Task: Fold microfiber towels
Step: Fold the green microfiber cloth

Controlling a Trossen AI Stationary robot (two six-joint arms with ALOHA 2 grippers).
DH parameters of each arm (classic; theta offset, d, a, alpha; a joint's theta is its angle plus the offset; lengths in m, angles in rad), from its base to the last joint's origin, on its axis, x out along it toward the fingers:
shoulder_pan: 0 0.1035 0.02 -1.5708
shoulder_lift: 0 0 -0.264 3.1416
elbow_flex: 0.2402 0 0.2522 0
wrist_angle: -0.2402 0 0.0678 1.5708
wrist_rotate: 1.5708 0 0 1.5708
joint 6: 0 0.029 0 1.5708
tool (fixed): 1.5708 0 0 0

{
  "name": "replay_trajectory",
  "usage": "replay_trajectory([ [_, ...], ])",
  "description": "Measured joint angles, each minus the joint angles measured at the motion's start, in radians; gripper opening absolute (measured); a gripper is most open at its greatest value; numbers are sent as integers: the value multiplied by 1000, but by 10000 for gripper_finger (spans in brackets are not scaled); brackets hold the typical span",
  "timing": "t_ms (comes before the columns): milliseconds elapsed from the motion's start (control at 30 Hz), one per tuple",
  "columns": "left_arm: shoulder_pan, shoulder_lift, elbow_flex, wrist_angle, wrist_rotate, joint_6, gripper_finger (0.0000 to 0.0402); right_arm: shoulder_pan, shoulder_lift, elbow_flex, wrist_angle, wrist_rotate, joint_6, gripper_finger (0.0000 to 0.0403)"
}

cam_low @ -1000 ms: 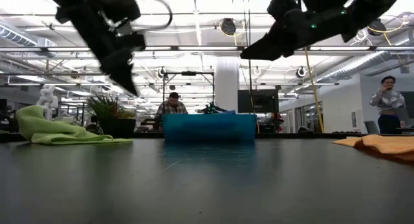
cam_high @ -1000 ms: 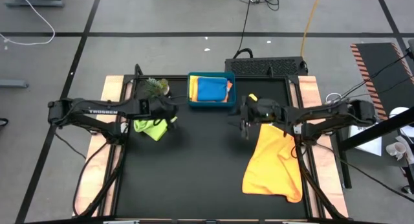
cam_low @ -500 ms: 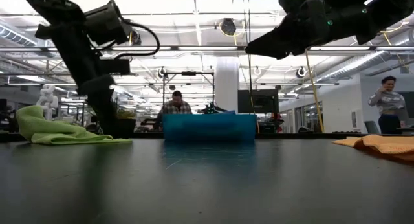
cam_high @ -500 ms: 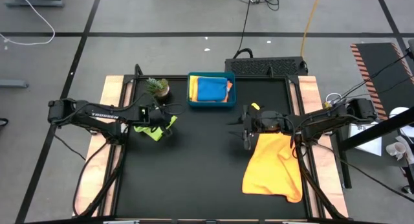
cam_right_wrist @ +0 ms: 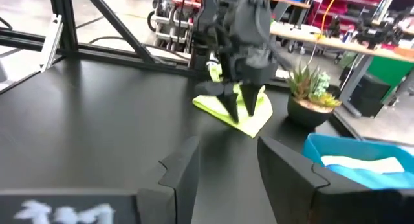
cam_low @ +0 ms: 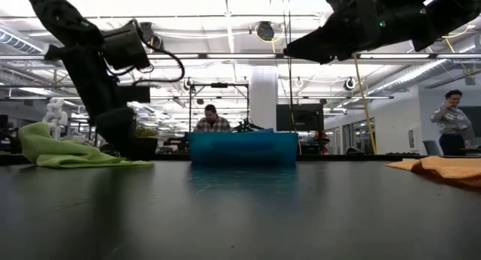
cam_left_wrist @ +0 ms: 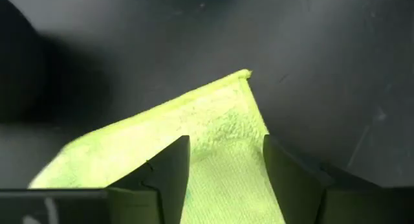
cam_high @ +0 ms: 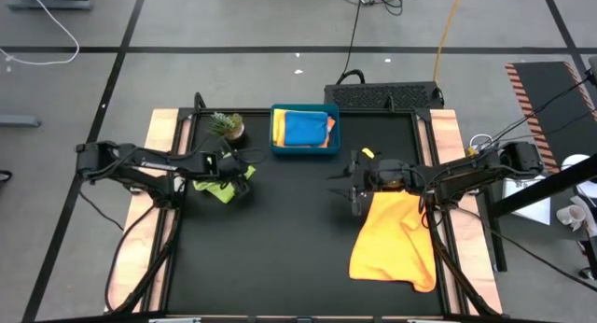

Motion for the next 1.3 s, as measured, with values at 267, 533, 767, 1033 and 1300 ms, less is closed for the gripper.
replay_trajectory([
  [267,-1,75,5,22,-13,-54,204,0,0,0,14,0,-21,146],
  [533,-1,72,24,9,22,-63,117,0,0,0,11,0,-38,146],
  [767,-14,72,73,11,94,-37,15,-12,0,0,6,-1,-40,146],
  [1033,-66,72,119,-3,108,14,4,-14,0,0,2,-1,-40,146],
  [1300,-68,72,122,-125,27,-25,52,-14,0,0,-11,-1,-22,146],
])
